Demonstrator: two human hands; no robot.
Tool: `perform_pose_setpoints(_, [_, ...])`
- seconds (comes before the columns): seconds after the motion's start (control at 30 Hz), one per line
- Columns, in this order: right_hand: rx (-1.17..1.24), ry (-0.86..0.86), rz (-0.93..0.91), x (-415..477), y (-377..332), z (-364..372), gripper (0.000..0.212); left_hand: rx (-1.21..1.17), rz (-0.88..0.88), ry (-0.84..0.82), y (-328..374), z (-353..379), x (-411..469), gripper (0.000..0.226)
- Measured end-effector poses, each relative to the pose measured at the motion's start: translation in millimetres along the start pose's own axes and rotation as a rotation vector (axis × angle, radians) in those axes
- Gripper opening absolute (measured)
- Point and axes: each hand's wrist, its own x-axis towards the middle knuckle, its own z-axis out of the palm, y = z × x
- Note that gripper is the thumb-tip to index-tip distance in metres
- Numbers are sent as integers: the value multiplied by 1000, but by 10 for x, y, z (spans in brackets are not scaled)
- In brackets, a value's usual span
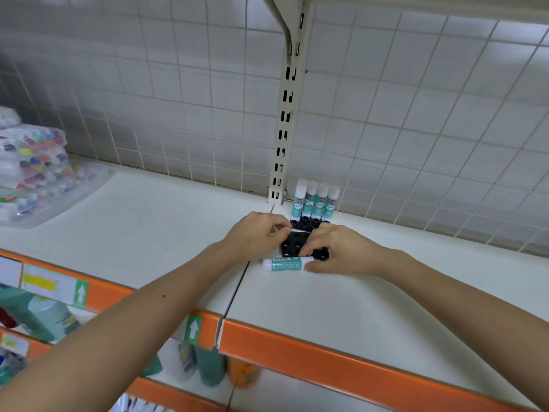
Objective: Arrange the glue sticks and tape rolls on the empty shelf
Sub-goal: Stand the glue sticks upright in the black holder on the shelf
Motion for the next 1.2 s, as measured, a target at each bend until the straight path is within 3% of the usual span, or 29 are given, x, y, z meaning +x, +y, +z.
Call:
perform_pose_setpoints(0.17, [-6,77,-5,-55,44,-103,16,-66,-13,-12,68,-49,-62,23])
perform_pose_setpoints(0.33, [41,226,-34,-82,170,-381,19,-268,-102,-185,227,-98,-42,32])
perform_pose_setpoints(0.47, [57,335,-13,-95,159,-471,23,-412,-101,-190,371,-62,8,21])
perform_pose_setpoints(0.57, [202,425,175,-92,123,-485,37,-559,-137,-119,392,22,45,6])
perform_pose_setpoints(0.7, [445,390,459,-51,105,-493,31,-667,-196,-37,430,136,106,19])
perform_pose_setpoints(0.83, [452,434,494,26,99,-525,20,-613,-184,15,502,206,186,21])
perform_pose_setpoints(1.0, [318,396,482,133,94,-652,25,-530,-169,86,510,191,246,13])
perform_pose_setpoints(1.2, [321,370,470,272,80,-662,24,-438,-134,84,440,126,270,31])
